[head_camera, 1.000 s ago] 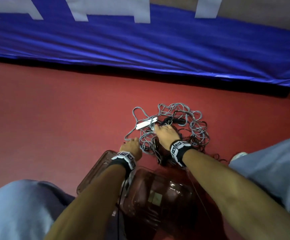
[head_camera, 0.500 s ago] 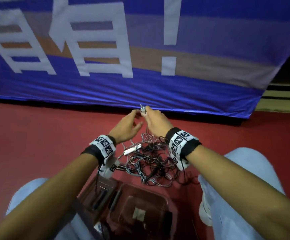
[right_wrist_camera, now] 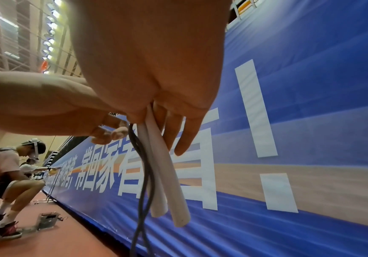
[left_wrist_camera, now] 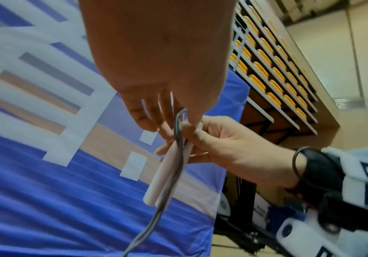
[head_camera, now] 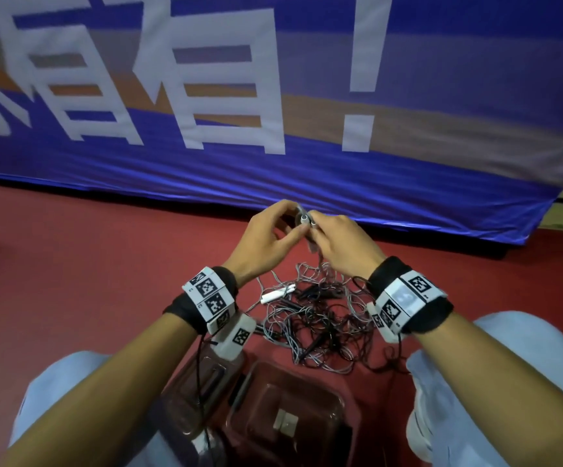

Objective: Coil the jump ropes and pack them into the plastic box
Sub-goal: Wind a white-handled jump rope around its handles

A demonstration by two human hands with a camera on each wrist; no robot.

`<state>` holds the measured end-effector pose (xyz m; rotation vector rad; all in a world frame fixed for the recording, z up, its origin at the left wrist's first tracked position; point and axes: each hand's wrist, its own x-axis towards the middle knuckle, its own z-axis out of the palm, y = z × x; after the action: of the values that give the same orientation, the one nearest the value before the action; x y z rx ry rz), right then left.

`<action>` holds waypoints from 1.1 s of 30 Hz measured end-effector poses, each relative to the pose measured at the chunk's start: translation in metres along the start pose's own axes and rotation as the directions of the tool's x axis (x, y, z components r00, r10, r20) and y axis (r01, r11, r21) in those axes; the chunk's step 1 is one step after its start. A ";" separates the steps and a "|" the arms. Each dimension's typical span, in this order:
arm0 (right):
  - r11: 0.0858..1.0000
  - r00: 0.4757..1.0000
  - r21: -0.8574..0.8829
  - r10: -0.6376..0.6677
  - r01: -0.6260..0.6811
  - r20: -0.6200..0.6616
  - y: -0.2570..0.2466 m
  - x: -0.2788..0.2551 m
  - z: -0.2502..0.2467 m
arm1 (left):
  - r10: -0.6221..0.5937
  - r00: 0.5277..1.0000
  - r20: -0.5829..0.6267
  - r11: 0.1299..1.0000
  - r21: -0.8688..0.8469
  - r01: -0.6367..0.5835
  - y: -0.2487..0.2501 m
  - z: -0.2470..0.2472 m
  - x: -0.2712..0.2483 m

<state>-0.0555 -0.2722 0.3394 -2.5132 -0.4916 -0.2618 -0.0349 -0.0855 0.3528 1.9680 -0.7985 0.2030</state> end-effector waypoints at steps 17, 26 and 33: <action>0.980 0.981 0.124 0.137 -0.155 0.140 -0.011 0.001 0.021 | -0.069 0.970 0.232 0.477 0.862 -0.172 -0.033 -0.039 0.005; 0.976 0.949 0.069 0.184 -0.208 0.256 -0.011 -0.005 0.016 | -0.212 0.956 0.205 0.783 0.621 0.041 -0.046 -0.037 -0.007; 0.900 0.952 0.356 0.165 -0.253 0.259 -0.010 -0.008 0.002 | -0.331 0.899 0.288 0.911 -0.152 0.384 -0.029 -0.042 0.006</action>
<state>-0.0667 -0.2655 0.3401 -2.1889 -0.3138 0.1899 -0.0055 -0.0440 0.3558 1.9241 -0.5727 -0.3497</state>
